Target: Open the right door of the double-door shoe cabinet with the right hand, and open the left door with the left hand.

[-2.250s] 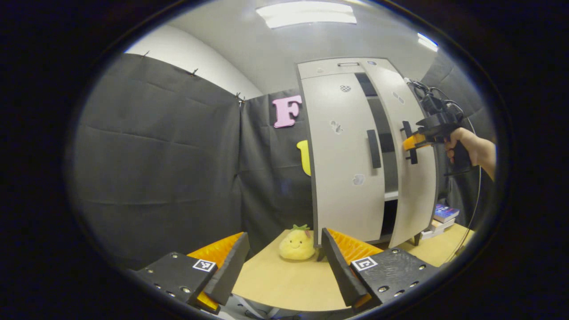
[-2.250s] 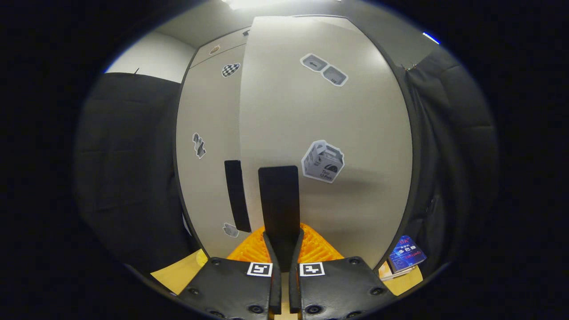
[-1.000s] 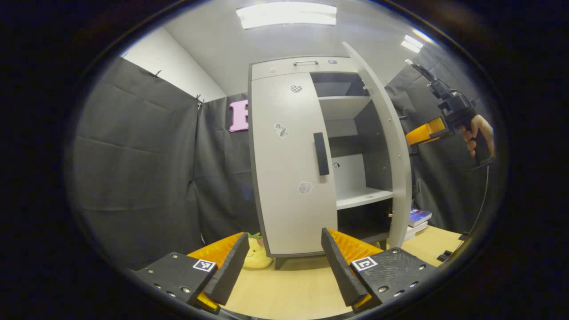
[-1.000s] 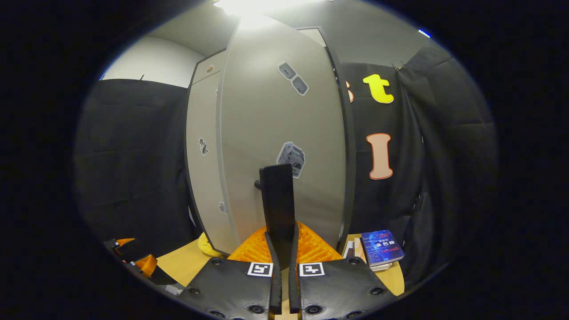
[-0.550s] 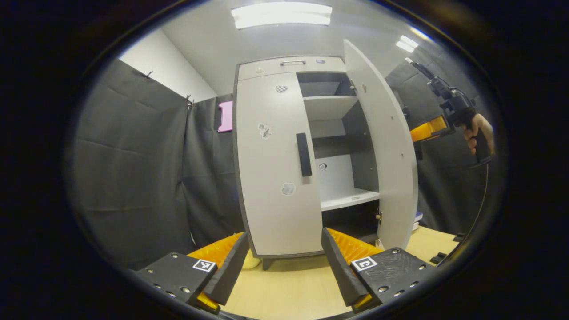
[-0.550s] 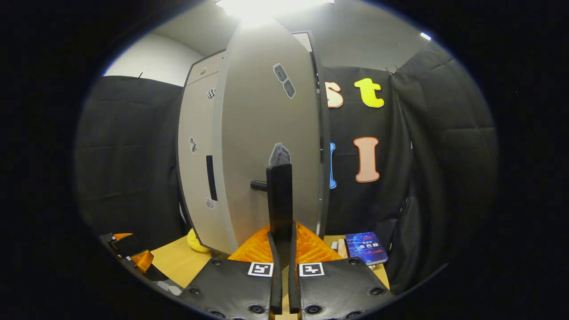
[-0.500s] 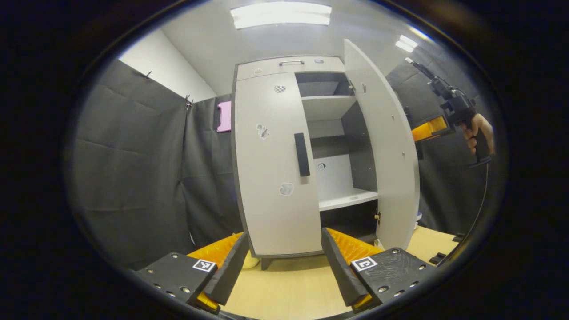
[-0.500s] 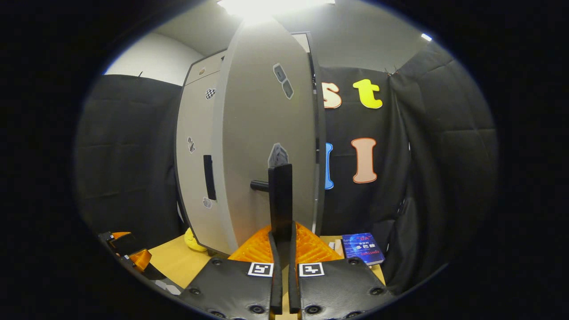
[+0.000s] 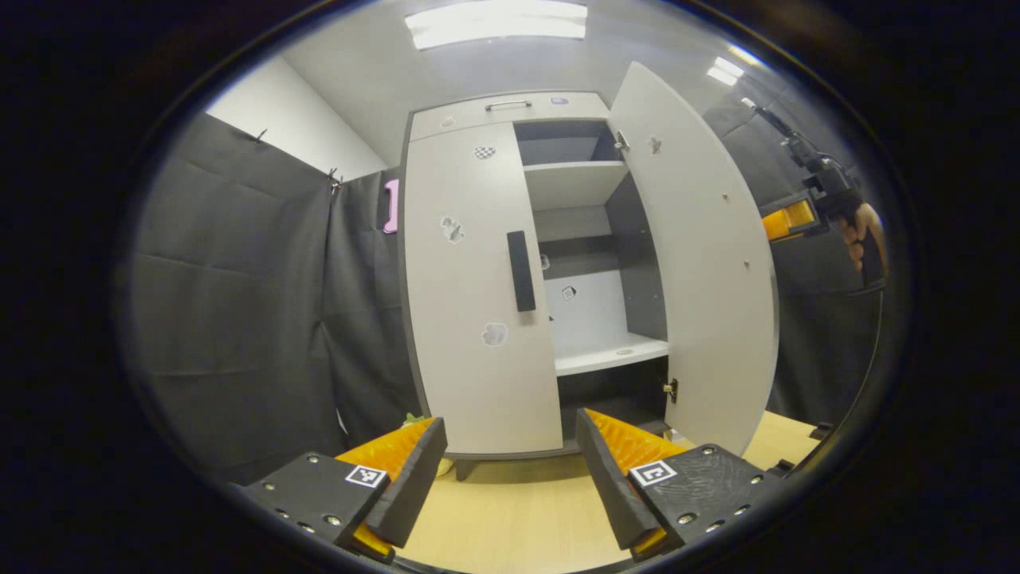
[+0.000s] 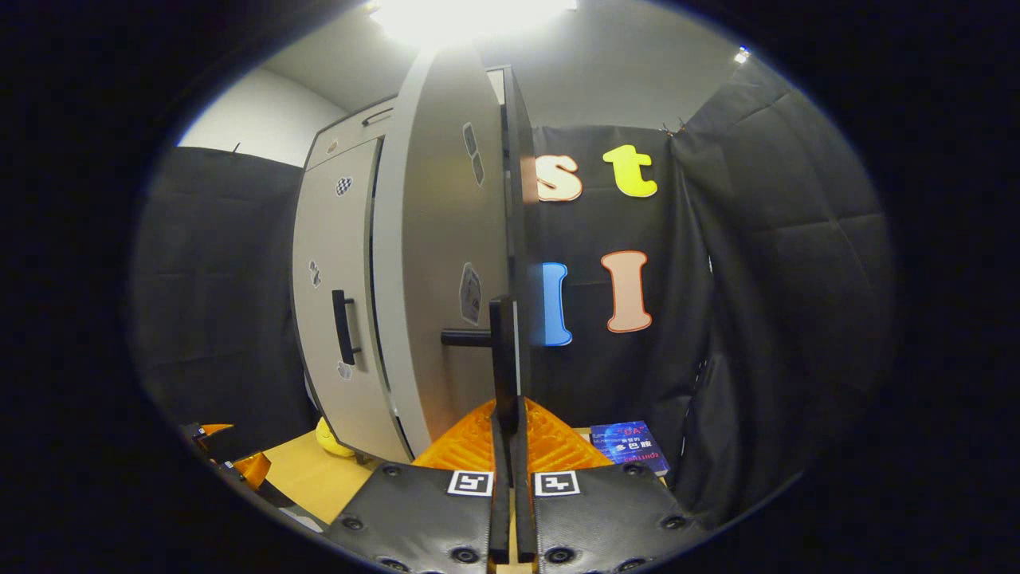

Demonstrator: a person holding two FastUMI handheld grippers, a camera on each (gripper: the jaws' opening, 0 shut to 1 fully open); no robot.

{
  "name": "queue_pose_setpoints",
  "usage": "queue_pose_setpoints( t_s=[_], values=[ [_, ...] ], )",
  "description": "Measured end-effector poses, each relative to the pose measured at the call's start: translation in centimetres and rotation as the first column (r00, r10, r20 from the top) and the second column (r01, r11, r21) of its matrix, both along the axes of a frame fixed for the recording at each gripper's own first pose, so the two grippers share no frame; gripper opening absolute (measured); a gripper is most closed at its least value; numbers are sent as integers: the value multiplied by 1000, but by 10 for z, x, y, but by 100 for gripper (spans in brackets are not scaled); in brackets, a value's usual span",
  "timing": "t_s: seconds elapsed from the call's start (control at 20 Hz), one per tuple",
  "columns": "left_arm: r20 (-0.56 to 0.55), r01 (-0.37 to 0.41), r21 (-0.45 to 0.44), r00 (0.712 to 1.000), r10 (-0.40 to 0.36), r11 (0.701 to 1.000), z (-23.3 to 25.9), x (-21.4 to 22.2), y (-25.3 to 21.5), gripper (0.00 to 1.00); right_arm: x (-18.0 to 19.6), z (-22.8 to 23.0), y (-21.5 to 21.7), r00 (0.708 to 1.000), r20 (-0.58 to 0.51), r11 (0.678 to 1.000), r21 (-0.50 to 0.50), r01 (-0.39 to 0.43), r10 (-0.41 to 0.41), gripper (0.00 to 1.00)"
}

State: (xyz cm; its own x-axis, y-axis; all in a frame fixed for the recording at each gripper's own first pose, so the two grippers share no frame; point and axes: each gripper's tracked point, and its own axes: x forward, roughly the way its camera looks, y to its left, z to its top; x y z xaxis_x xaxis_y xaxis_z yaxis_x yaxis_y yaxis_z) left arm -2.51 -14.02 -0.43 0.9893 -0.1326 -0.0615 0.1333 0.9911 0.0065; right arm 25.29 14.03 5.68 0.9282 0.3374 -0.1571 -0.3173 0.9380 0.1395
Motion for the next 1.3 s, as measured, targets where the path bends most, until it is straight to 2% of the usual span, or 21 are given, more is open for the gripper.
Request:
queue_pose_setpoints(
  t_s=[0.25,0.5,0.55,0.75,1.0,1.3],
  values=[
    [18,-41,-7,999,41,999,25,27,1,93,-4,0,-3,1000,28,1000,4,-15,15,5],
    [51,-56,-37,997,58,998,57,64,3,94,-2,-7,-30,996,40,995,-48,88,-86,9],
    [54,-54,-36,997,56,998,60,74,2,94,-8,-7,-35,994,37,993,-47,104,-103,17],
    [81,-32,-35,996,35,999,78,109,-9,94,-13,-15,-49,980,4,979,-34,200,-200,99],
    [111,-1,-33,994,4,999,100,161,-21,94,-18,-20,-73,949,-6,946,-73,315,-316,98],
    [151,26,-55,988,-17,998,120,214,-31,94,-29,-30,-84,913,-61,914,-83,397,-403,98]
  ],
)
